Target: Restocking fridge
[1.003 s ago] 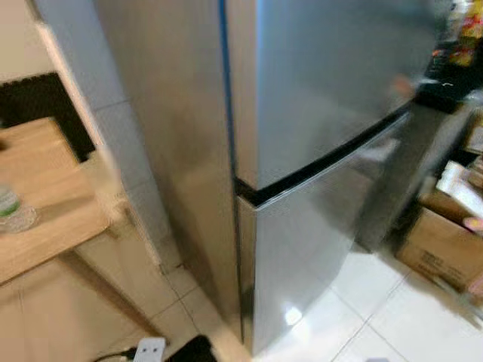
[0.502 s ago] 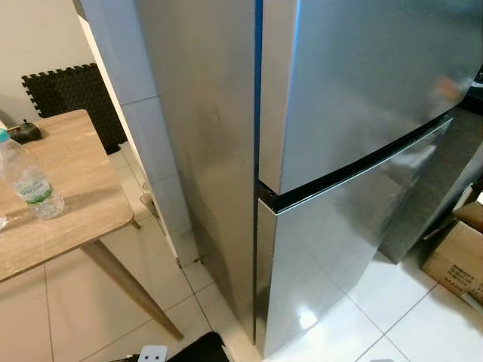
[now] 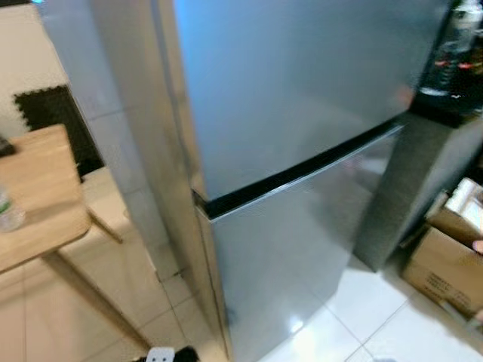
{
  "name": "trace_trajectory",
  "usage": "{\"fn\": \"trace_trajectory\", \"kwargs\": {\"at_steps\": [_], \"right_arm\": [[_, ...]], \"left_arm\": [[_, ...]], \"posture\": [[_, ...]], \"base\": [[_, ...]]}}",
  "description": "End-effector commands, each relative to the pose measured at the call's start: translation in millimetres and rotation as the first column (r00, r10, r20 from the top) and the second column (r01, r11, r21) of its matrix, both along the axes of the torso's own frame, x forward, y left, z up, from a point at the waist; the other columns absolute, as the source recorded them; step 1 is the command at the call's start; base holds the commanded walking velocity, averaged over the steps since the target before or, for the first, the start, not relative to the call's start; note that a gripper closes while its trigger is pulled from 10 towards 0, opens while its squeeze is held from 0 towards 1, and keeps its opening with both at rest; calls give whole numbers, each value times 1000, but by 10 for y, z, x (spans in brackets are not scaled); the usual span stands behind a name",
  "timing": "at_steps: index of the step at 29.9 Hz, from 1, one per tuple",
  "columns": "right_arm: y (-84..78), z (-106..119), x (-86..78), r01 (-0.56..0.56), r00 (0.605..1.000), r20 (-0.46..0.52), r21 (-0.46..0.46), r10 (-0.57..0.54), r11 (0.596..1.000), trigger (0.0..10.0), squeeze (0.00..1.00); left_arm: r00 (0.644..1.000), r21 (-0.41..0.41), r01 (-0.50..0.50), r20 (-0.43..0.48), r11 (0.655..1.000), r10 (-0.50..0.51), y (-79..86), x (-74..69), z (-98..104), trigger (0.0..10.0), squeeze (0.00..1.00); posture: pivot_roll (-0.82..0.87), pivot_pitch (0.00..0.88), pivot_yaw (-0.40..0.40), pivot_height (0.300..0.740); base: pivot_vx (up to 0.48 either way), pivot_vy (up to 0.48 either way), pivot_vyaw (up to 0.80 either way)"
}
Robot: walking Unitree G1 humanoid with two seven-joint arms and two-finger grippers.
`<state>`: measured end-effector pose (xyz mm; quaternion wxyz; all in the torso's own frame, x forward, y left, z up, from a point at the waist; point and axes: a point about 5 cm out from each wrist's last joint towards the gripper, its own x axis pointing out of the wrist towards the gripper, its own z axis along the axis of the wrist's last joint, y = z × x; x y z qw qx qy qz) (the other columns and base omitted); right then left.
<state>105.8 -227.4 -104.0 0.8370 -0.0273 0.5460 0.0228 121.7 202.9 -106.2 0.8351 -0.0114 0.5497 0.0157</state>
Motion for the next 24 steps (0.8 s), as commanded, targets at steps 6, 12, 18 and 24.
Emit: {"fn": "trace_trajectory", "kwargs": {"at_steps": [6,12,18,24], "right_arm": [[46,-7,12,-6,1000,0,13,6,1000,10000,0],[48,-8,9,-7,1000,-2,14,7,1000,10000,0],[48,-9,5,-11,1000,-3,14,11,1000,10000,0],[49,-10,1,-13,1000,-4,16,13,1000,10000,0]], "left_arm": [[999,51,-37,-16,998,38,244,-74,24,10000,0],[999,51,-26,-20,998,27,171,-71,8,10000,0],[999,49,-24,-21,999,25,92,-58,-5,10000,0],[999,59,-25,-33,998,27,184,-142,-8,10000,0]], "posture": [[-40,0,-9,740],[-41,0,-9,740],[-40,0,-9,740],[-39,0,-9,740]], "base": [[0,0,0],[-96,0,0],[-360,0,0],[-369,0,0]]}}
